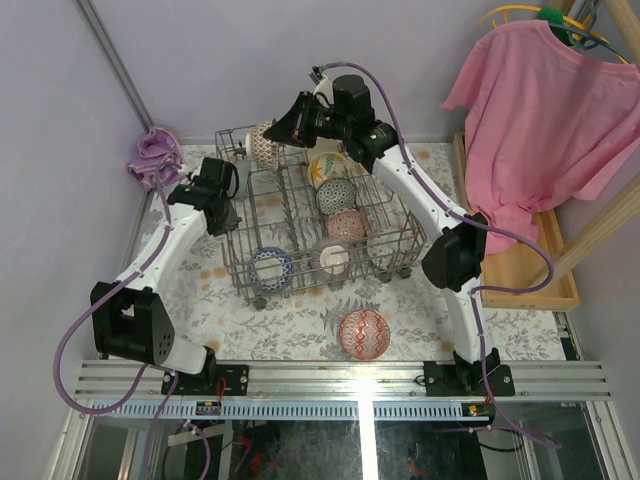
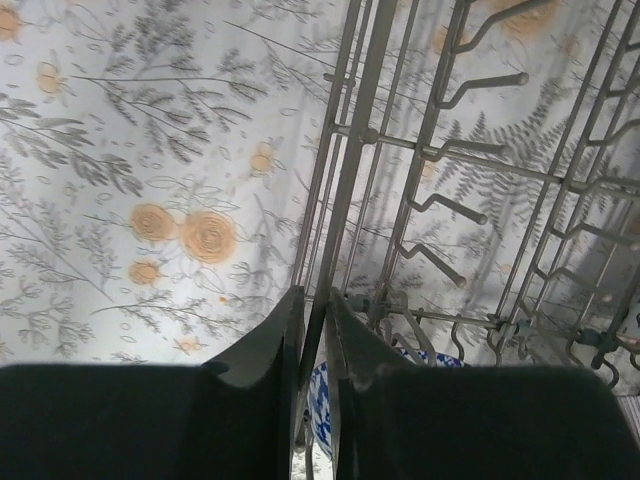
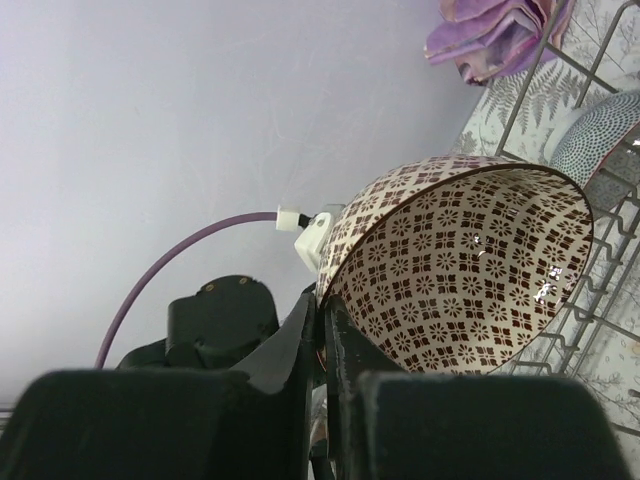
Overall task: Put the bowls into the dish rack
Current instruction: Place the bowl in the dish rack.
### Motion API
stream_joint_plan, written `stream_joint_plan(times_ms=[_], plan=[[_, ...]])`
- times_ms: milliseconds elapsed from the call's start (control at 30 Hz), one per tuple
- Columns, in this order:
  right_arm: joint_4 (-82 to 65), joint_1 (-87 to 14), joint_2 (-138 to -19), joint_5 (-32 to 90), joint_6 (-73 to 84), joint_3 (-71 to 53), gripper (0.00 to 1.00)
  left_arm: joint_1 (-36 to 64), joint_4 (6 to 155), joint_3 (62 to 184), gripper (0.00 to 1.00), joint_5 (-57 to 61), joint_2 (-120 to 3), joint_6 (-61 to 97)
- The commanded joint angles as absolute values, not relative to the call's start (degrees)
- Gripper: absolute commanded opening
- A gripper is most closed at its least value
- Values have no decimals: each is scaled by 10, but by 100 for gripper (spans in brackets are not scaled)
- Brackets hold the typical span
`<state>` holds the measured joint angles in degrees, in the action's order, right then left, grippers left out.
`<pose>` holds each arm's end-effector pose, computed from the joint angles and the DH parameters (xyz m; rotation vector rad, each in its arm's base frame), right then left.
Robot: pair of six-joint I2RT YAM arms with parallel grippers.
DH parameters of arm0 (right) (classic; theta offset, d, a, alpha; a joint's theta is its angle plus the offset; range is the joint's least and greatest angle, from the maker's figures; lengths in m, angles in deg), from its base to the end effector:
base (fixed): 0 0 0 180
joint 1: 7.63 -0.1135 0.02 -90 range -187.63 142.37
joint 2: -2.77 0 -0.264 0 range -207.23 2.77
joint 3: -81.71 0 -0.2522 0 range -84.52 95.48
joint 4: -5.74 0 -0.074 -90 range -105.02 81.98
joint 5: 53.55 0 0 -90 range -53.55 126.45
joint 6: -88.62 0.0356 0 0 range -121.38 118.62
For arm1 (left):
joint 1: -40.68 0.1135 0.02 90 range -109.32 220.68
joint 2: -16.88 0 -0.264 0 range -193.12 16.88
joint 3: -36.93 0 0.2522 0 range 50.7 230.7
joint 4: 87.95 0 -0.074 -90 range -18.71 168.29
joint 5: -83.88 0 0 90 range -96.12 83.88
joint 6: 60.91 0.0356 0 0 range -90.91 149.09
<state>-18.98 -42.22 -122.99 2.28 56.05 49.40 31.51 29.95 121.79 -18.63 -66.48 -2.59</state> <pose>0.4098 0.3069 0.4169 -0.1630 1.9029 1.6473 0.2924 -0.0394 0.2876 -0.5779 2.5227 0.0289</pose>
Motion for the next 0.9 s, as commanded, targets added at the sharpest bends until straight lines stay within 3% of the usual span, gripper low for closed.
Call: stream_joint_plan(times_ms=[0,133,300,433,533,867], plan=[[-129,-421,-1210,-9,569,490,0,271,345,1227,8,-146,-672,-86],[-127,-422,-1209,-28,567,473,0,261,347,1240,11,-152,-667,-92],[-151,-422,-1246,-87,566,507,0,264,334,1258,41,-168,-654,-88],[-159,-423,-1266,-117,567,517,0,265,330,1262,50,-161,-638,-86],[-166,-423,-1270,-129,562,512,0,265,324,1258,54,-161,-614,-84],[-162,-429,-1285,-154,562,511,0,265,262,1306,56,-153,-493,-117]])
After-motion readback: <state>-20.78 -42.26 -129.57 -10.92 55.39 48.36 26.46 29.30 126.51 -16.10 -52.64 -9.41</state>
